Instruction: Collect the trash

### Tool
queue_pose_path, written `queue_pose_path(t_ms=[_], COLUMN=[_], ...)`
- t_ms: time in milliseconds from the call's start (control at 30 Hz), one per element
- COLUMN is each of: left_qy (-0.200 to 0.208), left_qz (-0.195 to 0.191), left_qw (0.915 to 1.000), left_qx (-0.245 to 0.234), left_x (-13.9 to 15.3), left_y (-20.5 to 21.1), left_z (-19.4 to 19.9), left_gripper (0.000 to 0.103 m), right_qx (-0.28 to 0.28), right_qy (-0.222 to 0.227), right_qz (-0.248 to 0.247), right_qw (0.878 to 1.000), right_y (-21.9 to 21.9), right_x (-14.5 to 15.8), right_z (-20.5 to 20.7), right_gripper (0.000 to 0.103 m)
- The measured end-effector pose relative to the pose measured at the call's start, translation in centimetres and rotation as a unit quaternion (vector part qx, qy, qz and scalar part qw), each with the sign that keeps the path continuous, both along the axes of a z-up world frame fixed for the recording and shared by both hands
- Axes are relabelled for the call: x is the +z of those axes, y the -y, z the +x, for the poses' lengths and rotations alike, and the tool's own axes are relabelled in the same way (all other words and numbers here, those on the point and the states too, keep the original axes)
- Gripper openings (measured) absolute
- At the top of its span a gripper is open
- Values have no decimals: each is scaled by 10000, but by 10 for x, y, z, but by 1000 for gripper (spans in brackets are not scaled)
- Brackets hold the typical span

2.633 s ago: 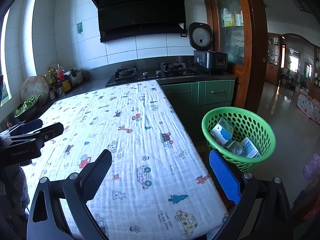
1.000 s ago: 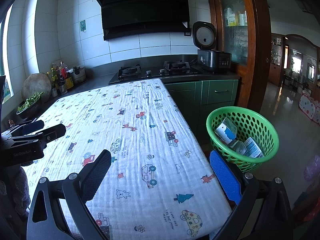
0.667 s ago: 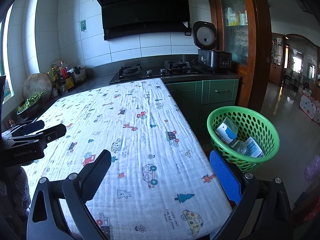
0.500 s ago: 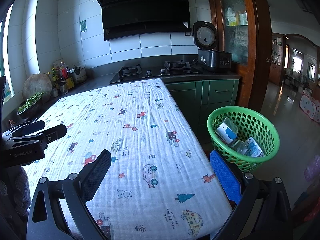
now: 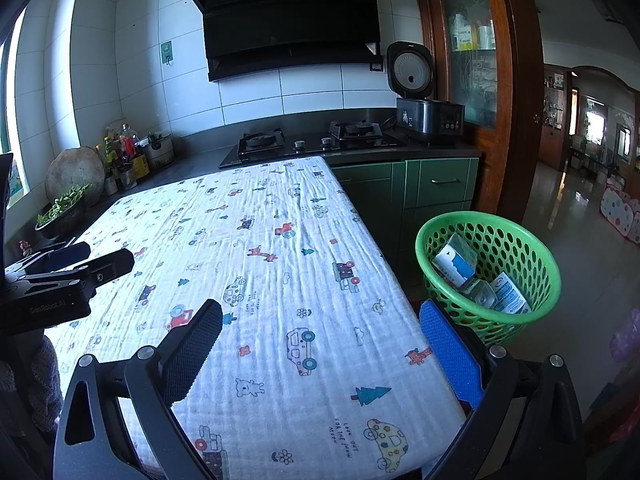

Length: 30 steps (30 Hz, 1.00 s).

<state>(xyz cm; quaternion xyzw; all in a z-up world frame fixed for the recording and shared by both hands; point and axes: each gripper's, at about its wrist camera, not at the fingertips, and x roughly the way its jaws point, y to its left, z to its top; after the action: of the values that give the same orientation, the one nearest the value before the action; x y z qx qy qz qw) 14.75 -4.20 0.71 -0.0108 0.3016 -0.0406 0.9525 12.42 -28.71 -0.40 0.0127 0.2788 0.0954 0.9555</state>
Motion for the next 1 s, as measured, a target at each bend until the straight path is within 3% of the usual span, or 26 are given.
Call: queue_pose_path(t_ms=[1000], left_qy=[105], left_qz=[-144], left_qw=[9997], left_qx=[-194], left_x=[12], left_y=[5], left_z=[-7], left_gripper=[98], right_qx=[19], right_qy=[-35], right_qz=[32], right_qw=[10000], right_y=[-6], right_x=[-1], right_z=[-1], right_gripper=[96])
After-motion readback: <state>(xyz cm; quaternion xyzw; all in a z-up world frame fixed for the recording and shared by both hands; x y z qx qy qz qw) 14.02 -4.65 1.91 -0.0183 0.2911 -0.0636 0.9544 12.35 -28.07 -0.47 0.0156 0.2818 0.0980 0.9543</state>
